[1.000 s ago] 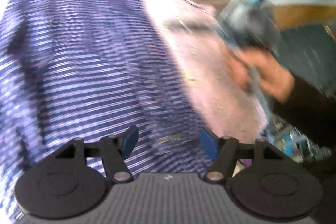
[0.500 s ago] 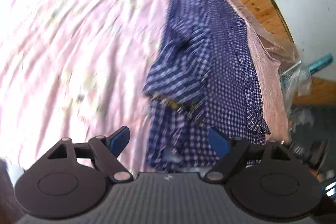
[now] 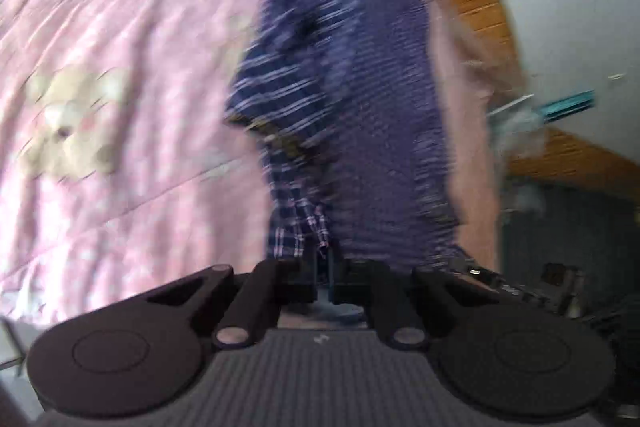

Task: Fold clothes

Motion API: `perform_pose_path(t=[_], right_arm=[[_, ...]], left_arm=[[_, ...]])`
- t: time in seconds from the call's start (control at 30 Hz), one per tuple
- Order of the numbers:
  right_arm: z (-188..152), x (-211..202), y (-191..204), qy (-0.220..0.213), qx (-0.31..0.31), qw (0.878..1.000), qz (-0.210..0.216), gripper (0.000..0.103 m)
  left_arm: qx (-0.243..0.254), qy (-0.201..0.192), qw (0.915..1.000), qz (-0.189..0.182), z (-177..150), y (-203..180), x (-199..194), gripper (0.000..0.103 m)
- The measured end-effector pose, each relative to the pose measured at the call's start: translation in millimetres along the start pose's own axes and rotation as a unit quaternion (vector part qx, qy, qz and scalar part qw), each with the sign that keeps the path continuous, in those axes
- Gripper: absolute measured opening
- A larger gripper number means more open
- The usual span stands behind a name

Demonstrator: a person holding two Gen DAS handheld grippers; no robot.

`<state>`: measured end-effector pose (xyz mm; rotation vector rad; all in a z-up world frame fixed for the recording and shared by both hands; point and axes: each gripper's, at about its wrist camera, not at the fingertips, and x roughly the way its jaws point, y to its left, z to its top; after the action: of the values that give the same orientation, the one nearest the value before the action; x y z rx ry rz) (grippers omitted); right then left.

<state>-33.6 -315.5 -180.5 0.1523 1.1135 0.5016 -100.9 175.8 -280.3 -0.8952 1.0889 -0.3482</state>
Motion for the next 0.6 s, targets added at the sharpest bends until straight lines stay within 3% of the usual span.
perform_pose_path(t=[0.13,0.23,0.33,0.43,0.47,0.5,0.57,0.6], right_arm=[[88.9,-3.9,-14.1,-0.035,0.032,0.998,0.046,0.000],[157.0,-6.7,-25.0,-0.063,0.057,0.993,0.081,0.000],[228.5,7.8,-40.2,-0.086,0.091,0.987,0.101,0.000],[302.3,67.5,-66.3,-0.096,0.148,0.981,0.079,0.000],[316.0,88.1,-73.9,-0.093,0.166,0.979,0.068,0.004],[326.2,105.4,-83.4,-0.087,0.186,0.977,0.058,0.017],[334.1,131.4,-103.7,-0.078,0.225,0.970,0.041,0.024],[332.9,136.2,-112.0,-0.076,0.235,0.968,0.043,0.025]], left_arm=[[-0.013,-0.050,0.9956,-0.078,63.5,-33.9,-25.8,0.004],[-0.019,-0.102,0.9898,-0.098,146.4,-56.1,-35.6,0.004],[-0.038,-0.155,0.9855,-0.057,233.3,-59.6,-22.9,0.004],[-0.053,-0.170,0.9833,0.036,294.4,-45.8,6.8,0.006],[-0.050,-0.161,0.9833,0.069,306.6,-42.1,17.5,0.012],[-0.055,-0.154,0.9822,0.093,314.1,-38.3,25.9,0.020],[-0.058,-0.158,0.9815,0.092,313.4,-38.8,28.3,0.032],[-0.049,-0.167,0.9798,0.099,306.9,-41.2,21.0,0.046]])
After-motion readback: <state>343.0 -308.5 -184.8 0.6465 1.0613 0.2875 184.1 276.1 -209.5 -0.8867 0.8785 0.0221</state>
